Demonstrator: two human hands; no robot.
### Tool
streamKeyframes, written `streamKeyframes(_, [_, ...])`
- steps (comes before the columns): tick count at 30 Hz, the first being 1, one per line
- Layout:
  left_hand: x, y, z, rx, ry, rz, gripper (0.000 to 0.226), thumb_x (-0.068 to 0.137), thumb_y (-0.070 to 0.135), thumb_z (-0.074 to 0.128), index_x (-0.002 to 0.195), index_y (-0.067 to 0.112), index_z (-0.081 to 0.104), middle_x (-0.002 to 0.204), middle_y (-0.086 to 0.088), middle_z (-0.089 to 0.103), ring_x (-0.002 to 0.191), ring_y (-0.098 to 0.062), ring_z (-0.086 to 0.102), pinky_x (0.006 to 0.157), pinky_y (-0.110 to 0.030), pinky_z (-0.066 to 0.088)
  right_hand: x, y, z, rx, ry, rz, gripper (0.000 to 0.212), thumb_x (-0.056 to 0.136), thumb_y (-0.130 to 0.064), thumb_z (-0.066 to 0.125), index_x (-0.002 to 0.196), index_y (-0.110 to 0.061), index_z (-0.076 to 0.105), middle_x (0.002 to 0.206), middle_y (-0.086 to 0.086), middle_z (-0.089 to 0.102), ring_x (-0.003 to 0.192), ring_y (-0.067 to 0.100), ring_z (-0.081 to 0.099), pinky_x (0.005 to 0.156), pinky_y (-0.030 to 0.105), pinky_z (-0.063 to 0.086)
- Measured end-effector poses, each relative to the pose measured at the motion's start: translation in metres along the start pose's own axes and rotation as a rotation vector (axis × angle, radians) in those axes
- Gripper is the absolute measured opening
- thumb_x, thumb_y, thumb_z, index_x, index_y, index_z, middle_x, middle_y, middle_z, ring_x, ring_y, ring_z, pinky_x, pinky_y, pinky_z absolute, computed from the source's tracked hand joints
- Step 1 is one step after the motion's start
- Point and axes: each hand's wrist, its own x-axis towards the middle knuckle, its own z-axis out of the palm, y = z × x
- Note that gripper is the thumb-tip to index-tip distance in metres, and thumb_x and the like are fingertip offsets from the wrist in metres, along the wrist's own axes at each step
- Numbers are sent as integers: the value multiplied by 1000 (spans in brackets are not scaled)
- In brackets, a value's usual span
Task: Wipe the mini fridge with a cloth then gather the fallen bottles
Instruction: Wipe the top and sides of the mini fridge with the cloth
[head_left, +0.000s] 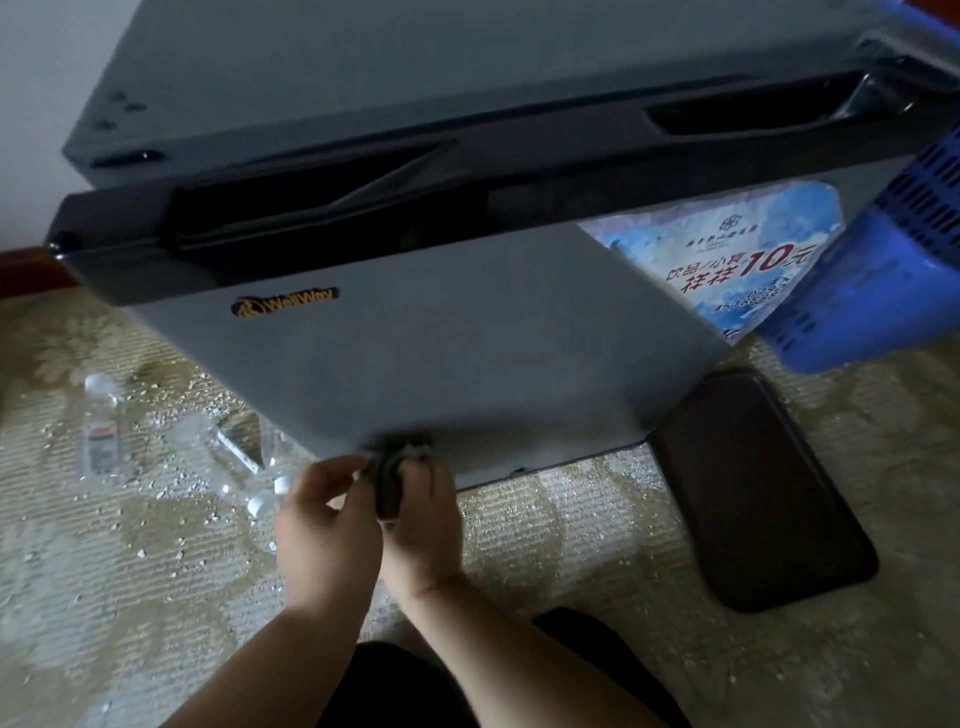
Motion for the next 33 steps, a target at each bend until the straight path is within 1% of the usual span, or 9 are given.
streamKeyframes(7, [0,-19,33,23,-179,-245,28,88,4,52,111,16,61,99,-3,65,62,-18,55,50,-25,45,53,135,-89,-66,196,349,13,76,-4,63,88,-4,58,97,17,59,80,34,60,60,32,43])
streamKeyframes(10, [9,-11,43,-18,-199,-268,20,88,2,52,97,17,61,79,5,60,57,-11,47,42,-16,40,75,177,-103,61,283,586,19,76,-12,59,92,-2,57,93,20,62,86,35,63,79,40,51])
streamKeyframes(13, [20,-5,41,0,-213,-244,25,88,3,52,79,22,64,67,1,59,57,-12,46,51,-22,34,91,186,-108,235,331,784,12,81,4,56,90,-3,54,64,8,60,66,27,63,76,38,52])
streamKeyframes(17, [23,-12,32,110,-281,-146,22,85,3,54,91,19,68,82,2,65,78,-17,59,65,-25,40,67,146,-73,200,237,977,39,80,-12,65,115,-4,49,106,20,65,95,37,63,77,34,46])
streamKeyframes(21, [24,-24,16,125,-302,-138,25,84,1,56,98,20,66,89,8,65,93,-17,59,79,-25,40,30,75,-11,308,-57,927,15,88,-7,56,99,-11,46,91,4,58,81,24,62,59,15,41])
streamKeyframes(23, [26,-31,2,120,-276,-140,26,83,-1,56,89,23,63,82,15,62,87,-16,61,75,-24,41,14,40,22,338,-205,932,12,90,-9,54,90,-15,43,90,-2,58,81,16,62,69,17,44])
streamKeyframes(26, [30,-37,-22,143,-257,-129,23,82,1,57,84,21,68,76,15,66,73,1,60,58,-17,41,-4,1,65,518,-341,1023,39,81,-16,64,115,-4,49,116,3,60,106,22,61,90,28,48])
streamKeyframes(30, [37,-37,-40,133,-203,-159,23,84,2,55,83,23,65,71,15,64,62,-11,58,48,-20,42,3,-16,43,1000,-392,1268,13,74,3,63,87,-1,63,89,16,70,79,26,67,67,35,55])
streamKeyframes(33, [33,-29,-35,81,-218,-193,20,85,2,54,88,20,63,71,13,61,59,-18,54,52,-23,40,30,9,-10,1231,-277,1368,16,82,15,51,92,5,58,88,21,63,76,30,61,56,35,53])
